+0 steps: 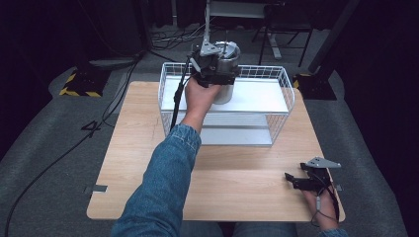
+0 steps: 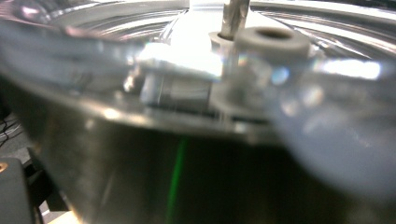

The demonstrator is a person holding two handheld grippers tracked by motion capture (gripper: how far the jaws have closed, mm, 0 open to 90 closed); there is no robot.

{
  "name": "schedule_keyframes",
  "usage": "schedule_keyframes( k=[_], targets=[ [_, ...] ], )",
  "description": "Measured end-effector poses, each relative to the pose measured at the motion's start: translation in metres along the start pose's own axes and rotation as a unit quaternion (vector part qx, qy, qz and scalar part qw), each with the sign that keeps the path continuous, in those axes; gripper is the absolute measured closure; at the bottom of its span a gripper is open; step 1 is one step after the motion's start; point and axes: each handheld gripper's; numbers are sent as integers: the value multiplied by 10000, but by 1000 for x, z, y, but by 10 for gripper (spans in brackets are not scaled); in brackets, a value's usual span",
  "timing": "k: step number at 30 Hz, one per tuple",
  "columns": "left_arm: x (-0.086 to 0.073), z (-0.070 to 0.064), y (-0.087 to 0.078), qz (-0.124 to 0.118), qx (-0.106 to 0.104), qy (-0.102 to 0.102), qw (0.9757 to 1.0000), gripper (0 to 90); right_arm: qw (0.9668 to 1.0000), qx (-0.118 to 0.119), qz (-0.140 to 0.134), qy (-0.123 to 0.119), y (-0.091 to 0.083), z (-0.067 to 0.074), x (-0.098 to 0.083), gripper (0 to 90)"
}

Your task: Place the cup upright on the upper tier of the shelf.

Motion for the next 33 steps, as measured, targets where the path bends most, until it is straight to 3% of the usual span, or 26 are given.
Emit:
schedule_keyframes(
  k=[13,21,30,33],
  targets=[
    [-3,-1,0,-113,80,-73,9999,17,10000,-1,-8,2,0,0,0,185],
    [-10,2,-9,-512,-55,-266,9983,0,10000,10,-3,-4,0,0,0,186],
    [-10,3,-33,-511,-140,-49,9986,0,10000,19,1,1,0,0,0,185],
    [-11,5,-46,-596,-169,-101,9980,0,10000,25,8,-6,0,0,0,184]
  ],
)
Point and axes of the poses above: each handheld gripper's, and its own axes: y roughly forward along the jaws, x roughly out of its top, z roughly to its left, and after that the axes turned 6 degrees about -z, right-handed
